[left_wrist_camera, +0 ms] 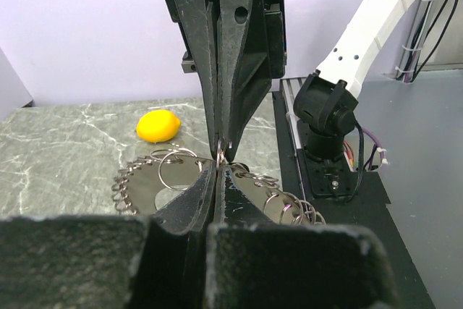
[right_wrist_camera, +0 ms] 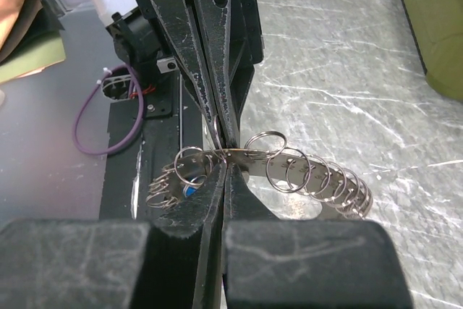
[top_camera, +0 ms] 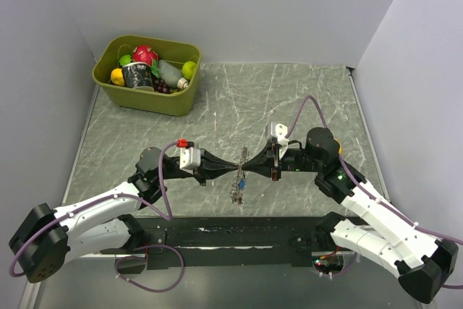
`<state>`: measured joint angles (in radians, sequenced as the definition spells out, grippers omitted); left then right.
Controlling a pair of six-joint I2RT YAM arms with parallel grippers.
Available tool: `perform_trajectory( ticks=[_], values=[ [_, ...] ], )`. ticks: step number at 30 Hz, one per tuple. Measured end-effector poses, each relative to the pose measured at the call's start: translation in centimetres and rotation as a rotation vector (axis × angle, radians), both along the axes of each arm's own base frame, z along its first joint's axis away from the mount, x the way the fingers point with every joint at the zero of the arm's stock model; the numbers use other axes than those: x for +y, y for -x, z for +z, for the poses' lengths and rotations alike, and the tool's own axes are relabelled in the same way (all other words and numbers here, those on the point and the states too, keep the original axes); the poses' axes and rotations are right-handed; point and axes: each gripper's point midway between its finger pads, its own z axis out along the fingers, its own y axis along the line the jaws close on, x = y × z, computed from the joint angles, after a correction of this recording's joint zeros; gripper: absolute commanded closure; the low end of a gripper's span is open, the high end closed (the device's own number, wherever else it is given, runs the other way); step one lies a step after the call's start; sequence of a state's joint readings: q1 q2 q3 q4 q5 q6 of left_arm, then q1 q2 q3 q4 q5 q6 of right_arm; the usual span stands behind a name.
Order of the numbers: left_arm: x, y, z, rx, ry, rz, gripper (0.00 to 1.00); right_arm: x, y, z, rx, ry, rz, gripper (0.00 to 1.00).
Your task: Put the keys on the keyring
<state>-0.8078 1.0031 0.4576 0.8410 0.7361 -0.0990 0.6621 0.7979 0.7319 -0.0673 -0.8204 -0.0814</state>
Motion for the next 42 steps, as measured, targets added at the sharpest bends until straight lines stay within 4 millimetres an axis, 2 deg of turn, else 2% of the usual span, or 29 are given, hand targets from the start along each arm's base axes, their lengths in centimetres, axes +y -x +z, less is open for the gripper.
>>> perform_trajectory(
  ticks=[31, 34, 36, 38, 39, 41, 42],
  values=[
    [0.0, -0.1, -0.7, 0.022, -0.004, -0.012, 0.99, 0.4, -0.9, -1.5, 0.028, 0.068, 0.001, 1.00],
    [0.0, -0.1, -0.9, 0.026, -0.008, -0.011, 0.99, 0.4, -0.9, -1.5, 0.030, 0.071, 0.000, 0.96],
    [-0.1, -0.2, -1.0, 0.029, -0.011, -0.010, 0.99, 0.3, -0.9, -1.6, 0.035, 0.075, -0.004, 0.84],
    [-0.1, -0.2, -1.0, 0.027, -0.012, -0.010, 0.99, 0.3, -0.9, -1.6, 0.035, 0.076, -0.008, 0.77],
    [-0.1, -0.2, -1.0, 0.023, -0.010, -0.011, 0.99, 0.3, -1.0, -1.6, 0.035, 0.076, -0.015, 0.69],
    [-0.1, -0.1, -0.9, 0.016, -0.006, -0.014, 0.99, 0.2, -1.1, -1.4, 0.033, 0.073, -0.028, 0.62],
    [-0.2, 0.0, -0.8, 0.012, -0.003, -0.016, 0.99, 0.0, -1.3, -1.2, 0.024, 0.071, -0.042, 0.55]
  ],
)
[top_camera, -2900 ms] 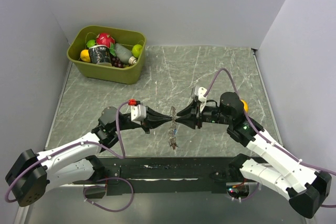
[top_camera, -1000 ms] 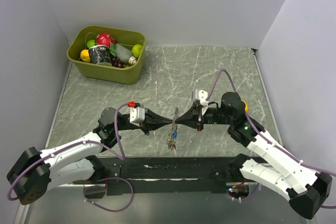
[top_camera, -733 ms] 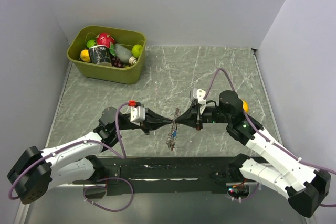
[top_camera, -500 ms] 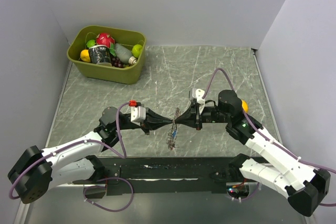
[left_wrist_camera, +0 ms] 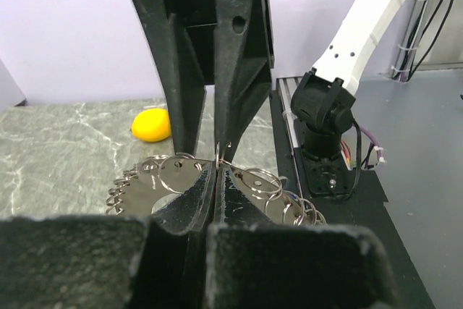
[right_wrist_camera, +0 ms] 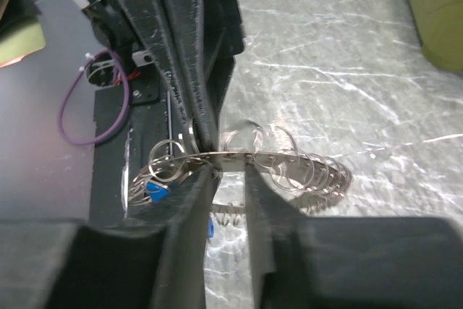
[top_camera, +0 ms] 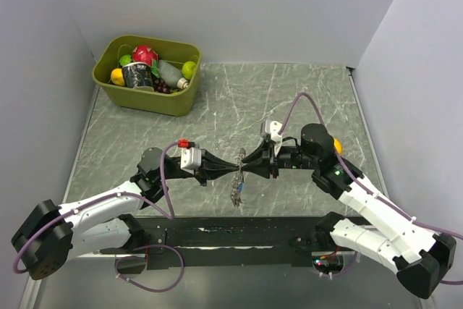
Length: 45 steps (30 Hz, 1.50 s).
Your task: Put the keys on the keyring
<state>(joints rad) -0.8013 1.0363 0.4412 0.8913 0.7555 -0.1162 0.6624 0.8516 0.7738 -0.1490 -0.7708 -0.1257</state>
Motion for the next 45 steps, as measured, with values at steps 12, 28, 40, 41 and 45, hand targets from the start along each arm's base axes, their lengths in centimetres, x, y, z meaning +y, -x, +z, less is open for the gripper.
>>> perform_trajectory(
  ticks=[12, 28, 40, 41, 45],
  values=[
    [0.0, 0.2, 0.5, -0.026, 0.017, -0.004, 0.99, -0.8, -0.3, 2.3, -0.077, -0.057, -0.061, 0.14],
    [-0.1, 0.2, 0.6, -0.030, 0.021, -0.003, 0.99, -1.6, -0.5, 3.3, -0.126, -0.087, -0.115, 0.01],
    [0.1, 0.2, 0.6, -0.034, 0.031, 0.004, 0.99, -1.4, 0.0, 3.4, -0.118, -0.097, -0.090, 0.43],
    [0.2, 0.2, 0.7, -0.033, 0.033, 0.006, 0.99, -1.3, 0.2, 3.4, -0.113, -0.099, -0.074, 0.51],
    [0.3, 0.3, 0.8, -0.036, 0.038, 0.011, 0.99, -0.3, 0.7, 3.1, -0.080, -0.108, -0.007, 0.60]
  ],
)
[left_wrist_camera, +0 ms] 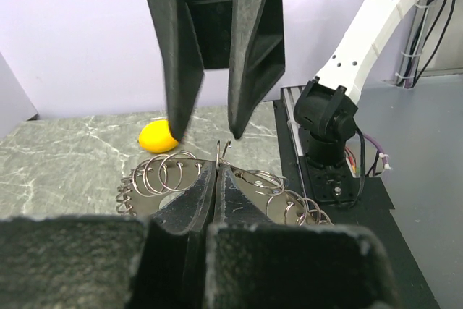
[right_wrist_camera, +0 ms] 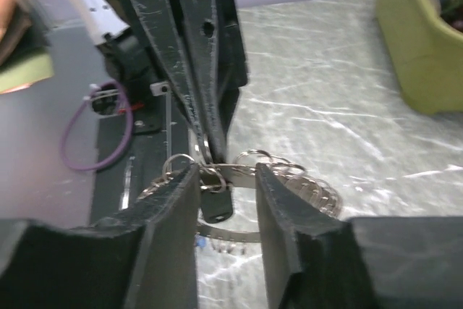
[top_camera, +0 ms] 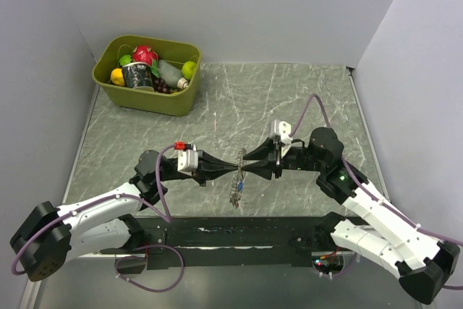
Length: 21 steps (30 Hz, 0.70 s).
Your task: Put the keys on the keyring
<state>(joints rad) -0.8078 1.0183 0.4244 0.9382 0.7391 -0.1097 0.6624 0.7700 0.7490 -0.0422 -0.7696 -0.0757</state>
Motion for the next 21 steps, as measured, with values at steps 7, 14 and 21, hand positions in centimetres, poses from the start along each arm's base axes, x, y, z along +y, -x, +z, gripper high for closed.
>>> perform_trajectory(
  ticks=[7, 14, 21],
  values=[
    [0.0, -0.1, 0.2, 0.007, 0.007, 0.008, 0.99, 0.8, 0.9, -0.2, 0.039, -0.010, 0.089, 0.64],
    [-0.3, -0.2, -0.1, 0.020, 0.008, -0.002, 0.99, 1.1, 1.2, 0.3, 0.042, -0.030, 0.111, 0.90],
    [-0.3, -0.2, -0.3, 0.036, 0.002, -0.007, 0.99, 1.4, 1.0, 0.1, 0.049, -0.026, 0.119, 0.94]
  ],
)
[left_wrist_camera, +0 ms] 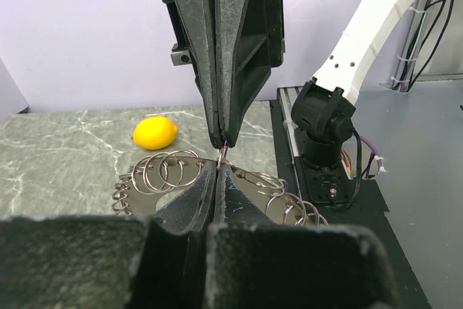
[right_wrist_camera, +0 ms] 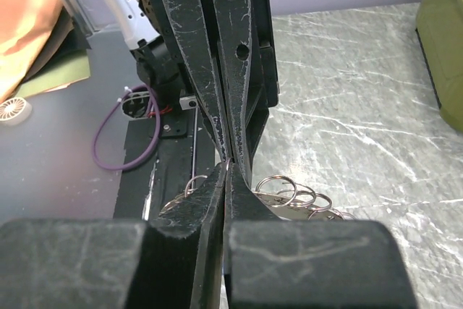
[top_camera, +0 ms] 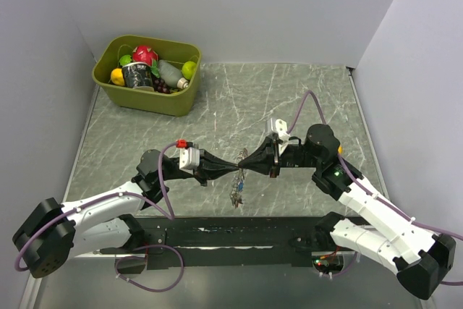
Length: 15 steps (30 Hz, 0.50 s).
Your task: Put the keys on the keyring
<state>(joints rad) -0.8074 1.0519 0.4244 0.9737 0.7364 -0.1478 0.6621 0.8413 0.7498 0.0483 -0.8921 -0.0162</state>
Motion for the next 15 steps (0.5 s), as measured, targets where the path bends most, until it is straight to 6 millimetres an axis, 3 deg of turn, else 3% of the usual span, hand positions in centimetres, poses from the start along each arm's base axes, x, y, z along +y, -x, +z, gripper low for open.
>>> perform_trajectory(
  ticks=[7, 10, 15],
  values=[
    [-0.01, -0.10, -0.01, 0.002, 0.000, 0.006, 0.99, -0.12, -0.06, -0.09, 0.002, 0.005, -0.011, 0.54],
    [-0.01, -0.22, 0.08, 0.000, 0.004, 0.013, 0.99, -0.20, 0.06, 0.03, -0.003, 0.003, -0.010, 0.44],
    [0.01, -0.42, 0.14, 0.001, 0.007, 0.024, 0.99, -0.17, 0.05, -0.10, -0.002, 0.007, -0.009, 0.47]
  ],
)
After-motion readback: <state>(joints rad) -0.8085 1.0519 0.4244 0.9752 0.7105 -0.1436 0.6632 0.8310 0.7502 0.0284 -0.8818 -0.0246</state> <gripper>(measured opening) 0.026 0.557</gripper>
